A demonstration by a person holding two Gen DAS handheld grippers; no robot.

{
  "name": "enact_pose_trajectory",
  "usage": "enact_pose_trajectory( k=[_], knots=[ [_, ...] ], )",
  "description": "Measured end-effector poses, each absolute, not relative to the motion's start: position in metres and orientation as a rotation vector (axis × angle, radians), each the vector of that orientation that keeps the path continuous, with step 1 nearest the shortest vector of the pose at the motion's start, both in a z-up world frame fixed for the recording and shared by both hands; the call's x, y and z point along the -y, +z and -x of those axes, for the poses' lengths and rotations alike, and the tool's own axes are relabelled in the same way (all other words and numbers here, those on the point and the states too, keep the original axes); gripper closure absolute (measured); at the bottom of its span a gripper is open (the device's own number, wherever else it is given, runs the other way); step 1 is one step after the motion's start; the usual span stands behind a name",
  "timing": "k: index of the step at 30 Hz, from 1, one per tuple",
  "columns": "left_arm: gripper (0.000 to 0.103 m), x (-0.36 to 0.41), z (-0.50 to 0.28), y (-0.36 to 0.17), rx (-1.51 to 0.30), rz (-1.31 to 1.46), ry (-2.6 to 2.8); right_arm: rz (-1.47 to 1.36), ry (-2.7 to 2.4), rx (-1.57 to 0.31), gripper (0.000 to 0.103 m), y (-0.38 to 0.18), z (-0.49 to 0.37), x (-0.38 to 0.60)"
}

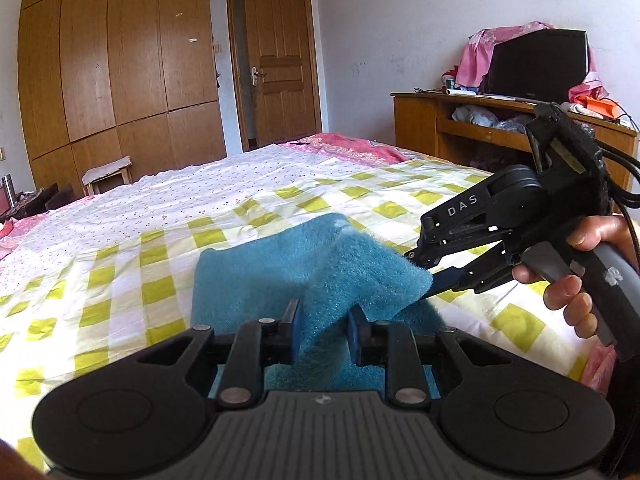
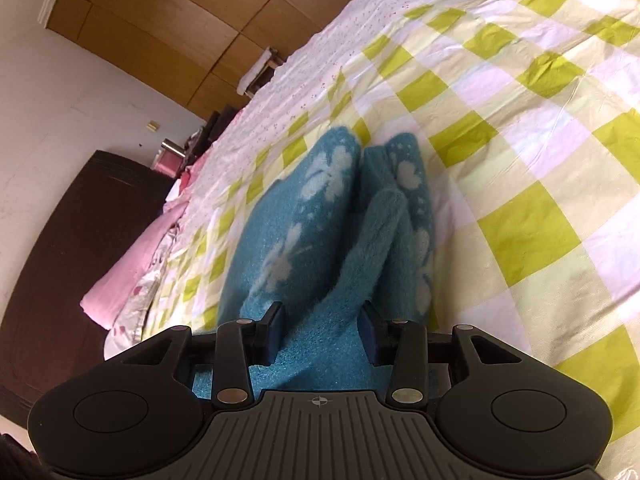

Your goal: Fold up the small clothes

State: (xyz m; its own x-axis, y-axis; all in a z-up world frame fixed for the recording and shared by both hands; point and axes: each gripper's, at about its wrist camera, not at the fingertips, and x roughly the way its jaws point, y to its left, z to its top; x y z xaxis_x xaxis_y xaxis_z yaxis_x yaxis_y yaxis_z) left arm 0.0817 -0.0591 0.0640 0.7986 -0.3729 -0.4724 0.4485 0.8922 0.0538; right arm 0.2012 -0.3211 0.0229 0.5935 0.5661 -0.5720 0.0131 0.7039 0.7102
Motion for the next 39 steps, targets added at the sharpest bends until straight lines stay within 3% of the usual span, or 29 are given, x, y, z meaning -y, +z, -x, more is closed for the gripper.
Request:
enact_pose_trajectory(
  k=[3,4,8,14,24,31,36,39],
  knots=[
    [0.073,0.059,-0.08,0.061,-0.481,-0.166,-0.471,-0.796,0.315,-0.898,0.089,0.013,-0.212,0.323],
    [0.073,0.059,-0.079,0.061,-0.488,-0.168,-0.493,-0.819,0.3,-0.899,0.091,0.01,-0.218,0.324],
    [0.07,0.049,-0.071,0.07,-0.478,-0.17,-0.538,-0.829,0.332,-0.84,0.091,0.012,-0.22,0.322],
    [0.055,0.042,-0.087,0.099,-0.467,-0.133,-0.52,-0.876,0.318,-0.854,0.092,-0.004,-0.217,0.333],
    [0.051,0.139,-0.211,0.092,-0.61,-0.201,-0.459,-0.644,0.33,-0.809,0.092,0.006,-0.205,0.314],
    [0.049,0.194,-0.263,0.046,-0.785,-0.395,-0.341,-0.65,0.362,-0.818,0.092,0.002,-0.208,0.319],
    [0.071,0.177,-0.261,0.049,-0.794,-0.309,-0.324,-0.667,0.37,-0.829,0.092,0.0,-0.209,0.327],
    [0.077,0.152,-0.256,0.066,-0.786,-0.192,-0.345,-0.686,0.38,-0.823,0.092,0.002,-0.209,0.328]
  ],
)
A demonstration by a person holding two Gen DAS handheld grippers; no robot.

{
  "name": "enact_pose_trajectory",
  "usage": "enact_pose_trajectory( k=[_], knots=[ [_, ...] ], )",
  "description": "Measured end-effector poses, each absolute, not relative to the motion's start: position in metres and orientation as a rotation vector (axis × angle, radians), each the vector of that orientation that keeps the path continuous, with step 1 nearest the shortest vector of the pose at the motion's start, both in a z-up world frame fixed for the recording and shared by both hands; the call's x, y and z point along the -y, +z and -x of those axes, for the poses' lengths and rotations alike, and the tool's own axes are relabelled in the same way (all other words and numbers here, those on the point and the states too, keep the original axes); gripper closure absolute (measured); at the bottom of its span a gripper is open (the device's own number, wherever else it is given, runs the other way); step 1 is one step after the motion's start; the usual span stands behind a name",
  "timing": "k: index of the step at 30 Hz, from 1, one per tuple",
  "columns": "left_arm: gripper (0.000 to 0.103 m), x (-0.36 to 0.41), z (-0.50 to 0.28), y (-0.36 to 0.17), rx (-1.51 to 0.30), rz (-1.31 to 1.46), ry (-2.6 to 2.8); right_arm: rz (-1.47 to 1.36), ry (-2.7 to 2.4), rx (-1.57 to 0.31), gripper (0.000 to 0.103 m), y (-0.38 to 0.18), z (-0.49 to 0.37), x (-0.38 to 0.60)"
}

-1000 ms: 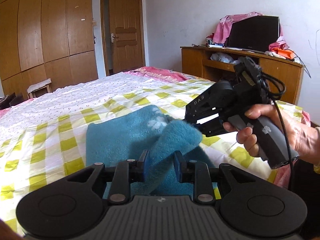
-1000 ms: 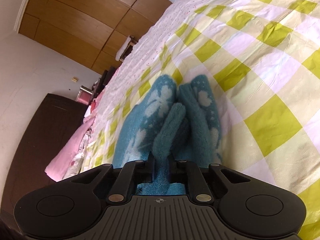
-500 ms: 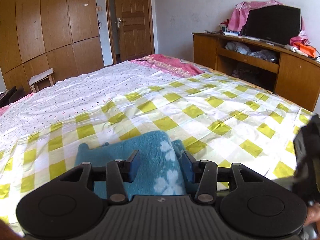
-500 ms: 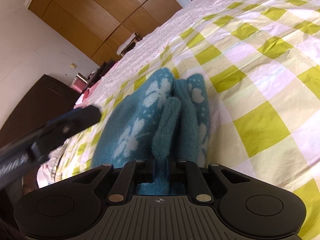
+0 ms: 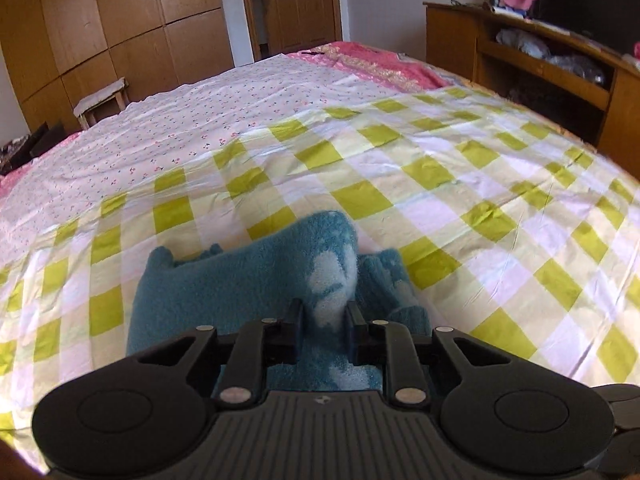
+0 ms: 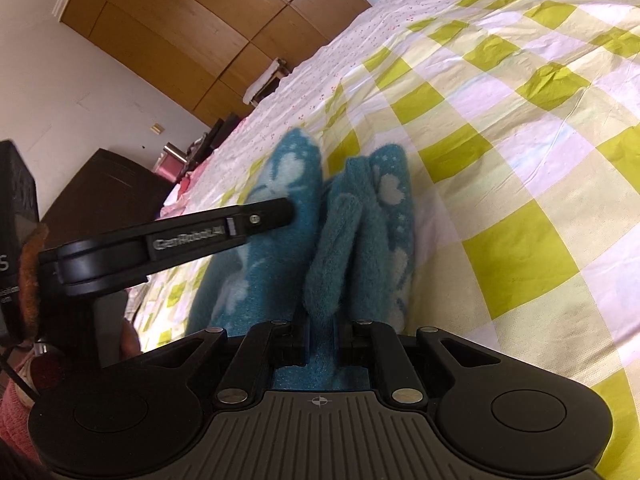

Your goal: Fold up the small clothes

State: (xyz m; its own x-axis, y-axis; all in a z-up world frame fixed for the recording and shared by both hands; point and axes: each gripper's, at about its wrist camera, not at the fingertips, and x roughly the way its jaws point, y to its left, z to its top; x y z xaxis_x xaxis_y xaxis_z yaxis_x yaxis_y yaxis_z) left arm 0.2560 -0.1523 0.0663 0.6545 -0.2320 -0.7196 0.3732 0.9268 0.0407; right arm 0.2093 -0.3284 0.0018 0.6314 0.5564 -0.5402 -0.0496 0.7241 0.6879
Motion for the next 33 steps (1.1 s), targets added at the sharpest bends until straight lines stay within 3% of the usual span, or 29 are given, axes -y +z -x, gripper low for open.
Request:
enact_pose_trajectory(
  k=[6,12,18,22,27,29,31,33],
  knots=[
    [0.08,0.113,-0.248,0.1,-0.712,-0.059,-0.353,-0.664,0.367,-0.757,0.093,0.023,-0.221,0.322],
    [0.081,0.085,-0.235,0.128,-0.633,0.027,-0.393,-0.634,0.411,-0.568,0.093,0.071,-0.235,0.309],
    [0.081,0.099,-0.24,0.099,-0.692,0.044,-0.453,-0.605,0.223,-0.788,0.094,-0.005,-0.275,0.313],
    [0.081,0.117,-0.236,0.085,-0.707,0.032,-0.485,-0.598,0.247,-0.767,0.093,-0.001,-0.274,0.314],
    [0.081,0.108,-0.24,0.091,-0.708,0.054,-0.494,-0.535,0.219,-0.712,0.085,0.022,-0.249,0.323],
    [0.081,0.106,-0.24,0.09,-0.708,0.059,-0.496,-0.485,0.222,-0.637,0.076,0.044,-0.23,0.324],
    [0.081,0.105,-0.238,0.09,-0.705,0.064,-0.498,-0.53,0.329,-0.639,0.06,0.055,-0.217,0.327],
    [0.081,0.105,-0.237,0.09,-0.705,0.065,-0.499,-0.552,0.402,-0.675,0.057,0.052,-0.209,0.322]
  ],
)
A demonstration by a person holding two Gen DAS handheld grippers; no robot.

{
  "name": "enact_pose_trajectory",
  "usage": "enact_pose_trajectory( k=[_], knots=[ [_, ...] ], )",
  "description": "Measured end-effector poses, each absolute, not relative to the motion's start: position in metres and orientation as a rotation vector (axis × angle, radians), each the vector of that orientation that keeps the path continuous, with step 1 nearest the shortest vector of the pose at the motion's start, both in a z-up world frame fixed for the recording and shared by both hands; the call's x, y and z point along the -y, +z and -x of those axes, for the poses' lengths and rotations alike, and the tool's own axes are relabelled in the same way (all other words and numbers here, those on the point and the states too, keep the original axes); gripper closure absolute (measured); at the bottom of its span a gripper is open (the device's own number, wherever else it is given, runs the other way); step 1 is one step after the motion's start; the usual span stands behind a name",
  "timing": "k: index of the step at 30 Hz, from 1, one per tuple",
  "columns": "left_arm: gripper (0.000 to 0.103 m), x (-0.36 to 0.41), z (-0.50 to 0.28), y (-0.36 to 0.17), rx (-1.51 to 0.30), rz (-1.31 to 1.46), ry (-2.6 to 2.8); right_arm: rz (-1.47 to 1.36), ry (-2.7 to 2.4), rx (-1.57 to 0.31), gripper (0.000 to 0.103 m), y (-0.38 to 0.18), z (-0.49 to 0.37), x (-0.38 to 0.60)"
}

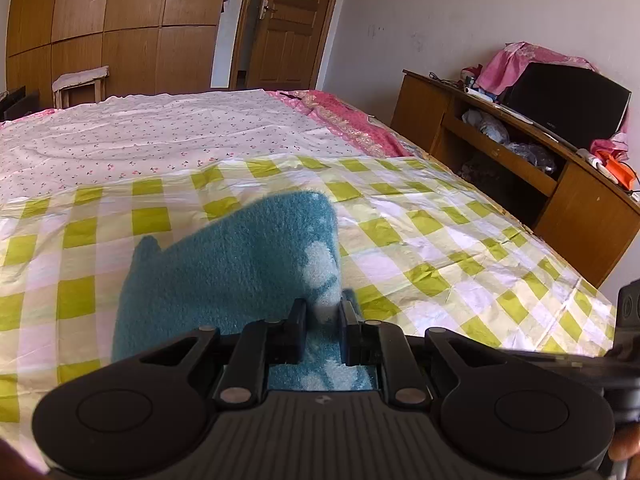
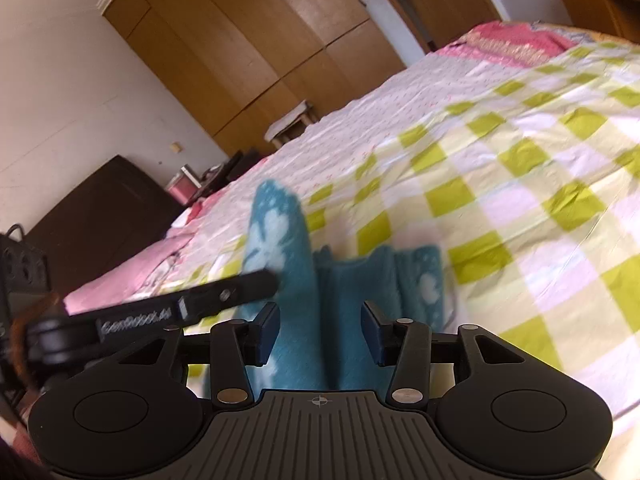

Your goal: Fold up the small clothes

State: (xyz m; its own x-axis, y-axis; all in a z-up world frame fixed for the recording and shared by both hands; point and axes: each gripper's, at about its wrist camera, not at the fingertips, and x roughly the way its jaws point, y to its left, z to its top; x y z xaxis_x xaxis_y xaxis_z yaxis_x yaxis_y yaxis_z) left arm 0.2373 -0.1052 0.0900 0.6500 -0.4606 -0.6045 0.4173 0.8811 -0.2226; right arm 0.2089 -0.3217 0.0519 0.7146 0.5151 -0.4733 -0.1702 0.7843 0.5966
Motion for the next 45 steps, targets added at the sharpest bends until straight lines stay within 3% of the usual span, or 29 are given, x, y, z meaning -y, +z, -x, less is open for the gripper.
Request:
enact_pose_trajectory(
  k=[5,6,7,10,15,23,29,32,37,41,42,43,45],
  knots=[
    [0.081,0.104,-0.237,0.091,-0.711,0.063,-0.5,-0.458,0.487,-0.775,0.047,0.029,-0.218,0.292],
    [0.081,0.104,-0.237,0.091,-0.711,0.061,-0.5,-0.479,0.49,-0.781,0.05,0.025,-0.221,0.29],
    [0.081,0.104,-0.236,0.092,-0.71,0.058,-0.502,-0.5,0.513,-0.792,0.069,0.023,-0.224,0.288],
    [0.081,0.103,-0.234,0.095,-0.698,0.063,-0.512,-0.486,0.565,-0.769,0.076,0.033,-0.213,0.288],
    [0.081,0.118,-0.223,0.095,-0.687,0.048,-0.59,-0.523,0.633,-0.739,0.078,0.052,-0.182,0.3],
    [0.079,0.147,-0.205,0.041,-0.774,-0.025,-0.629,-0.585,0.518,-0.924,0.078,0.007,-0.175,0.31],
    [0.079,0.127,-0.202,0.056,-0.758,0.046,-0.653,-0.632,0.446,-0.789,0.069,0.028,-0.148,0.335],
    [0.079,0.117,-0.189,0.065,-0.722,0.052,-0.666,-0.67,0.358,-0.721,0.051,0.035,-0.147,0.353],
    [0.075,0.101,-0.165,0.072,-0.658,-0.023,-0.622,-0.645,0.287,-0.77,0.037,0.026,-0.181,0.344],
    [0.074,0.086,-0.159,0.058,-0.683,-0.055,-0.574,-0.667,0.336,-0.792,0.036,0.02,-0.194,0.325],
    [0.074,0.083,-0.16,0.052,-0.703,-0.043,-0.572,-0.644,0.337,-0.793,0.038,0.02,-0.196,0.318],
    [0.074,0.082,-0.16,0.047,-0.718,-0.033,-0.574,-0.601,0.319,-0.802,0.052,0.021,-0.199,0.309],
    [0.074,0.083,-0.158,0.041,-0.733,-0.029,-0.575,-0.533,0.303,-0.825,0.069,0.024,-0.205,0.299]
  ],
)
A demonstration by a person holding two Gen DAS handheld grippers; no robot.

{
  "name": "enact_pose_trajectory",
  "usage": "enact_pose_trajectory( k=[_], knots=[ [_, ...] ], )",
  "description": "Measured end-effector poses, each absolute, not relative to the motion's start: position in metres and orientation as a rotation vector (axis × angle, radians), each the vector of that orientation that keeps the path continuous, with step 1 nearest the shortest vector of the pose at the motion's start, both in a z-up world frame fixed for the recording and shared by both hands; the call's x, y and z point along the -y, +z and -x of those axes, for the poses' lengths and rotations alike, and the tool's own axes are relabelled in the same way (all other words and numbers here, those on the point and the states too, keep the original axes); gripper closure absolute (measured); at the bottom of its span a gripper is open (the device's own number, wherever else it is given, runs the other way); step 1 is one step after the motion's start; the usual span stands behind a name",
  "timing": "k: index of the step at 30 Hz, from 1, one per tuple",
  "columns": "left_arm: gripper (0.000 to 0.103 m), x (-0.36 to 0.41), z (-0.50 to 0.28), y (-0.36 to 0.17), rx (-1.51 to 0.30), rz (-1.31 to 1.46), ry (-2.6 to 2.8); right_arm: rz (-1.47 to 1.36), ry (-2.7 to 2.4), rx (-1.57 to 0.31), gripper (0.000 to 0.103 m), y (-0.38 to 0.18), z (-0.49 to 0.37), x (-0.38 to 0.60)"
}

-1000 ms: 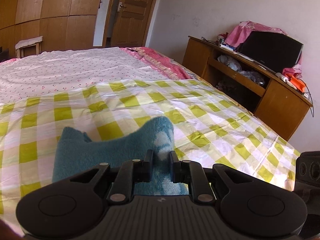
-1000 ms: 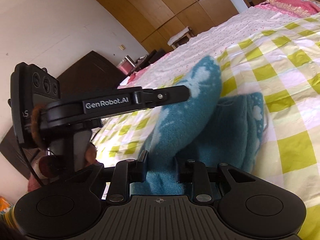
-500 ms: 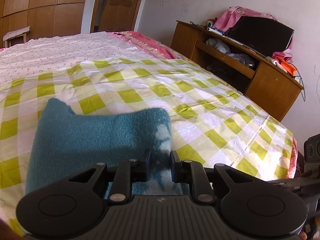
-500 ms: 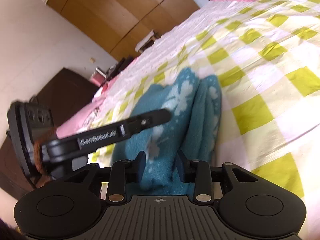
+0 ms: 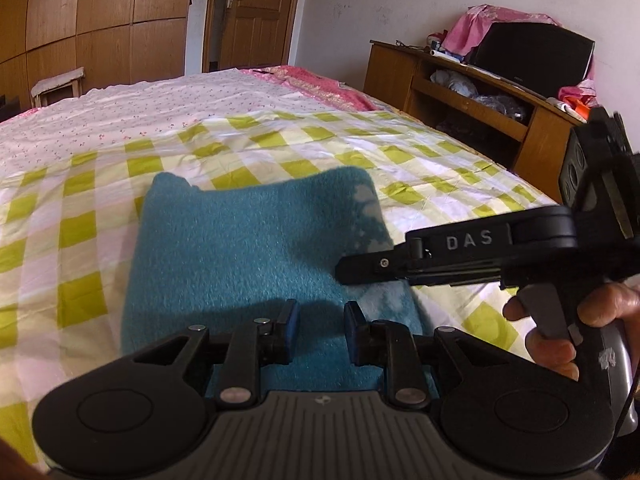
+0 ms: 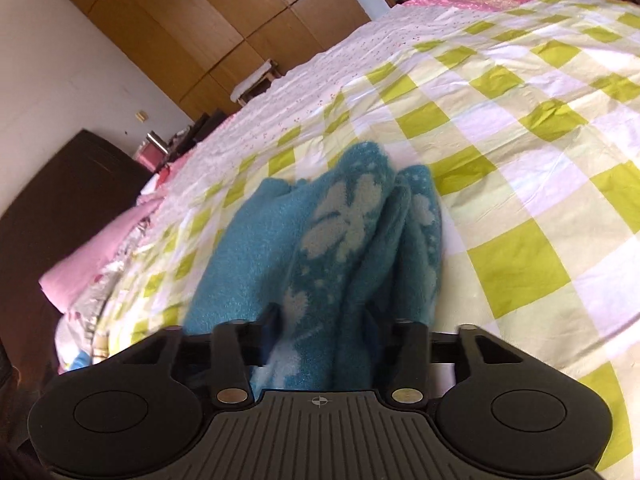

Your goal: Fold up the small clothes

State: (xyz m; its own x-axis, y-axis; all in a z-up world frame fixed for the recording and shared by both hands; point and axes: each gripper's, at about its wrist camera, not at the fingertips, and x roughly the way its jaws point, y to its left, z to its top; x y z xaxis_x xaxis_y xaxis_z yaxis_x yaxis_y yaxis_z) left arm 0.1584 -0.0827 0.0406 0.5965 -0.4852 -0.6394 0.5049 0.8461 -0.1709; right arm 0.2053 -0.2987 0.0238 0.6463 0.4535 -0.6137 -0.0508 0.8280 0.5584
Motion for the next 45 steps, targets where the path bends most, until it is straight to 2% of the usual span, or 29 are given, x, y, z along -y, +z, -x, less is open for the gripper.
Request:
enact_pose_trajectory(
  k=[3,6,11,13,15,22,31,45],
  knots=[
    [0.074,0.089,-0.156,0.038,-0.729,-0.022,-0.585,-0.481,0.306,-0.841,0.081,0.03,-0.214,0.304],
    [0.074,0.092,-0.158,0.039,-0.734,0.01,-0.588,-0.468,0.259,-0.842,0.083,0.029,-0.219,0.323],
    [0.071,0.1,-0.158,0.037,-0.748,-0.026,-0.569,-0.428,0.215,-0.816,0.081,0.025,-0.218,0.333],
    [0.071,0.102,-0.156,0.037,-0.75,-0.042,-0.555,-0.376,0.2,-0.808,0.071,0.03,-0.215,0.326],
    [0.071,0.102,-0.154,0.039,-0.749,-0.05,-0.537,-0.332,0.188,-0.787,0.068,0.039,-0.209,0.32],
    [0.068,0.101,-0.144,0.043,-0.732,-0.088,-0.48,-0.134,0.182,-0.637,0.068,0.08,-0.17,0.295],
    [0.063,0.093,-0.14,0.044,-0.739,-0.101,-0.404,-0.045,0.204,-0.735,0.073,0.038,-0.182,0.273],
    [0.047,0.086,-0.122,0.047,-0.715,-0.093,-0.335,-0.029,0.213,-0.646,0.069,0.077,-0.122,0.257]
  ],
)
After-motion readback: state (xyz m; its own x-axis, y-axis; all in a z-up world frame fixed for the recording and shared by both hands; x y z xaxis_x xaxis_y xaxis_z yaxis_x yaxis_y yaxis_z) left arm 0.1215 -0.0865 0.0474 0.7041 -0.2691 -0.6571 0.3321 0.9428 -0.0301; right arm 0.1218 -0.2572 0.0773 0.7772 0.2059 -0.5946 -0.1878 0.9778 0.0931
